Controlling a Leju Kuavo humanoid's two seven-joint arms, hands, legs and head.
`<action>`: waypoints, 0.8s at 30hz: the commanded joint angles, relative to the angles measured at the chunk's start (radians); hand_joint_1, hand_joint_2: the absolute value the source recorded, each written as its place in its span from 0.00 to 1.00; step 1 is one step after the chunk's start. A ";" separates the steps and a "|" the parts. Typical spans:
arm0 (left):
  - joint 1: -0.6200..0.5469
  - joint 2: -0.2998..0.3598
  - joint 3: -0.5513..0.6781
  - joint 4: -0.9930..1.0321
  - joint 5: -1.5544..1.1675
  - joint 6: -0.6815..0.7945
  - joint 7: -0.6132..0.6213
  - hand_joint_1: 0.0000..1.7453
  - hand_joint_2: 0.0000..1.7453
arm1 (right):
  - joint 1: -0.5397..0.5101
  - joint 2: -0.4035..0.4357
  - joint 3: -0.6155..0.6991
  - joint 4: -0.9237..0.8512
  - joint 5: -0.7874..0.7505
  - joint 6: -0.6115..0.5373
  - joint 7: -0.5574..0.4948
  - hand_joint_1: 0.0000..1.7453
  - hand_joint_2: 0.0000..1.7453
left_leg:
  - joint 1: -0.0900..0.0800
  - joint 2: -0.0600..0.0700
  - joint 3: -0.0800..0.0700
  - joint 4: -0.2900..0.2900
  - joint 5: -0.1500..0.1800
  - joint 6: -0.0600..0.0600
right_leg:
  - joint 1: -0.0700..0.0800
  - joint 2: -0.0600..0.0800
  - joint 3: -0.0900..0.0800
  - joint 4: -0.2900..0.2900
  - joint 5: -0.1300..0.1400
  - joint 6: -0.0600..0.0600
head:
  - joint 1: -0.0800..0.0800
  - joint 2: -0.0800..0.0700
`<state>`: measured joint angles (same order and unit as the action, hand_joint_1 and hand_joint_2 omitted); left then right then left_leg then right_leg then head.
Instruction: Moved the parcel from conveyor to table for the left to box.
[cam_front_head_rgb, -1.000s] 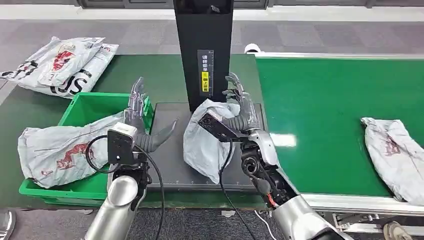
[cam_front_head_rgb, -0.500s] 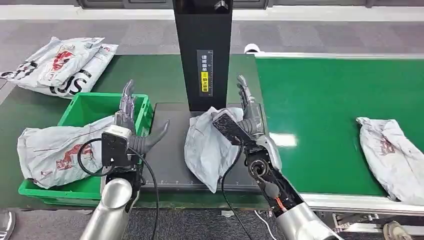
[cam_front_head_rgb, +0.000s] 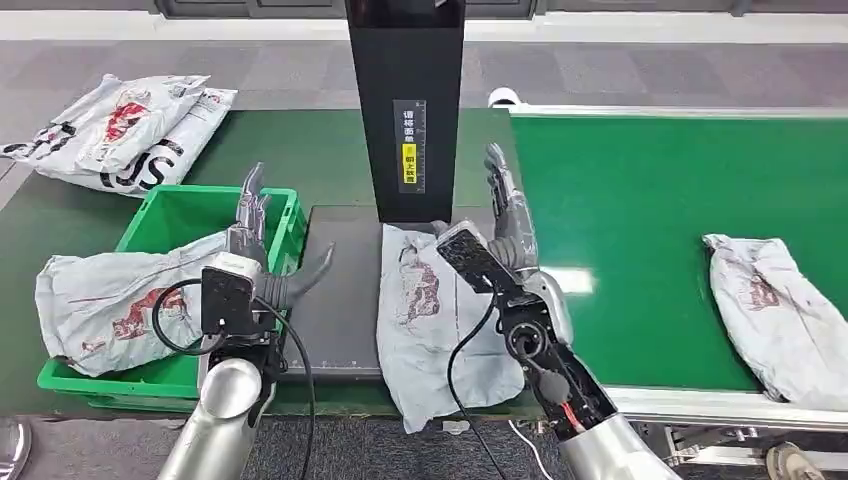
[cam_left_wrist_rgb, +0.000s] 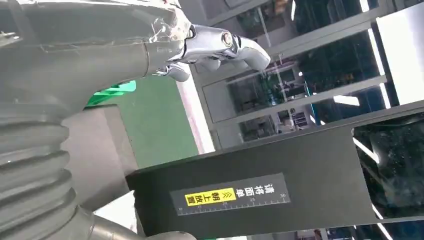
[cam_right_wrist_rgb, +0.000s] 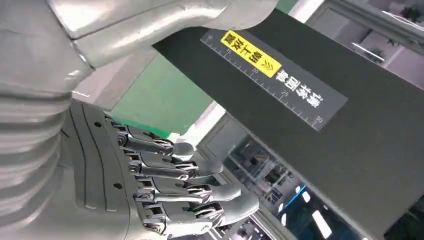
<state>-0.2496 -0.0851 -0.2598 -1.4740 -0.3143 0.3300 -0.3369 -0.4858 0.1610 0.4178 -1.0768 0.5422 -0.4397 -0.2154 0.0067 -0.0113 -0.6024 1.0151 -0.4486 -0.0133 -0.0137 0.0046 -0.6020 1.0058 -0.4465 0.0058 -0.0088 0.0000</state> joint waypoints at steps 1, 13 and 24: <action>0.028 0.001 0.058 0.008 -0.019 0.006 0.005 0.00 1.00 | 0.176 -0.081 -0.142 -0.404 -0.085 -0.133 -0.071 0.00 1.00 | 0.000 -0.004 0.001 -0.001 0.000 0.000 | 0.000 -0.004 0.002 -0.001 -0.001 0.000 | 0.000 0.000; -0.098 -0.014 -0.131 0.344 -0.277 -0.216 0.108 0.00 1.00 | 0.388 -0.092 -0.282 -0.637 0.004 -0.258 -0.126 0.00 1.00 | -0.001 -0.007 0.003 -0.002 -0.001 0.001 | 0.000 -0.008 0.005 -0.004 -0.003 0.000 | 0.000 0.000; -0.228 -0.111 -0.280 0.570 -0.251 -0.276 0.082 0.00 1.00 | 0.339 -0.079 -0.286 -0.569 0.004 -0.258 -0.080 0.00 1.00 | 0.000 -0.001 0.003 -0.001 -0.001 0.002 | 0.000 -0.004 0.004 -0.004 0.000 0.000 | 0.000 0.000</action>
<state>-0.3548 -0.1384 -0.3913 -1.1613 -0.6005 0.1027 -0.2491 -0.1278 0.0858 0.1823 -1.6926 0.5512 -0.7008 -0.3071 0.0060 -0.0076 -0.6013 1.0153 -0.4496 -0.0126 -0.0143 0.0062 -0.6021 1.0043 -0.4460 0.0064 -0.0084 -0.0004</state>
